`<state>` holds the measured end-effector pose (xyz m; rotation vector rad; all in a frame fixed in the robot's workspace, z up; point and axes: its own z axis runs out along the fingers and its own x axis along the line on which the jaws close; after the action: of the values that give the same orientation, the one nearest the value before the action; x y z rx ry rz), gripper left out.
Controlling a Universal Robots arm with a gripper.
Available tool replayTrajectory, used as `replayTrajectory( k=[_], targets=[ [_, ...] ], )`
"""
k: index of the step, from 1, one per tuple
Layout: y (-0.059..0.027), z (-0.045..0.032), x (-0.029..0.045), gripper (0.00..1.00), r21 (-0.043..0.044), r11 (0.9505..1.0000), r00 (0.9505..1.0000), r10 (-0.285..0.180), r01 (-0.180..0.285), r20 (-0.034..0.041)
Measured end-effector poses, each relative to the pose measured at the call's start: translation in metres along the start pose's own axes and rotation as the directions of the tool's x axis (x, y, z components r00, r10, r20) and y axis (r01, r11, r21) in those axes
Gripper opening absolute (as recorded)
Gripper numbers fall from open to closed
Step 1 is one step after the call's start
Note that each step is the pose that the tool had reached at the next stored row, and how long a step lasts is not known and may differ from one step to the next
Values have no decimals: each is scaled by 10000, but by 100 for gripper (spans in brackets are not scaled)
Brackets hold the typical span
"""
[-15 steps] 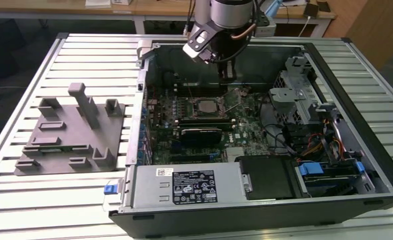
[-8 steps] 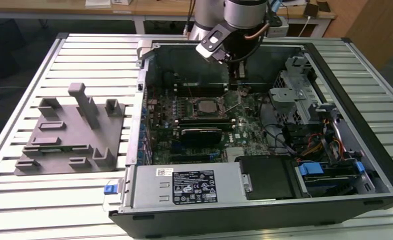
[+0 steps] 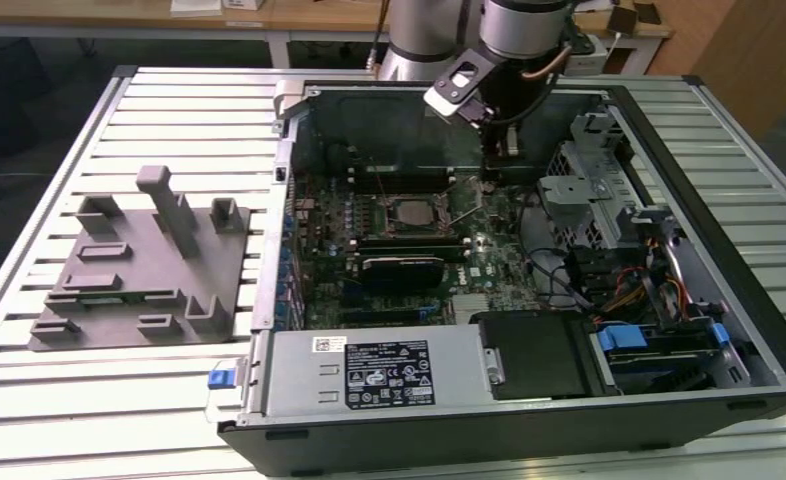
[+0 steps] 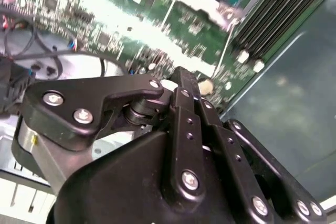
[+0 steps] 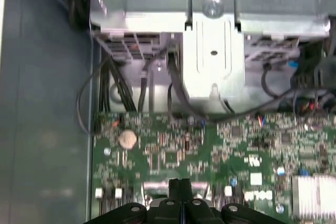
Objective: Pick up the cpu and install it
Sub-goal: 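Close the cpu cover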
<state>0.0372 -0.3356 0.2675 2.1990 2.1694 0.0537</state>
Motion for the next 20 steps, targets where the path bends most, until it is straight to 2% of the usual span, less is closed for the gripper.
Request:
replayTrajectory(
  k=[3, 6, 15, 20],
  targets=[
    [105, 16, 2, 11, 21, 10000, 10000, -1, 1, 0],
    [159, 45, 3, 11, 30, 10000, 10000, -2, 2, 1],
    [169, 204, 5, 11, 51, 10000, 10000, -54, 54, 1],
    [170, 251, 6, 11, 47, 9990, 9990, -444, 444, -23]
  ],
)
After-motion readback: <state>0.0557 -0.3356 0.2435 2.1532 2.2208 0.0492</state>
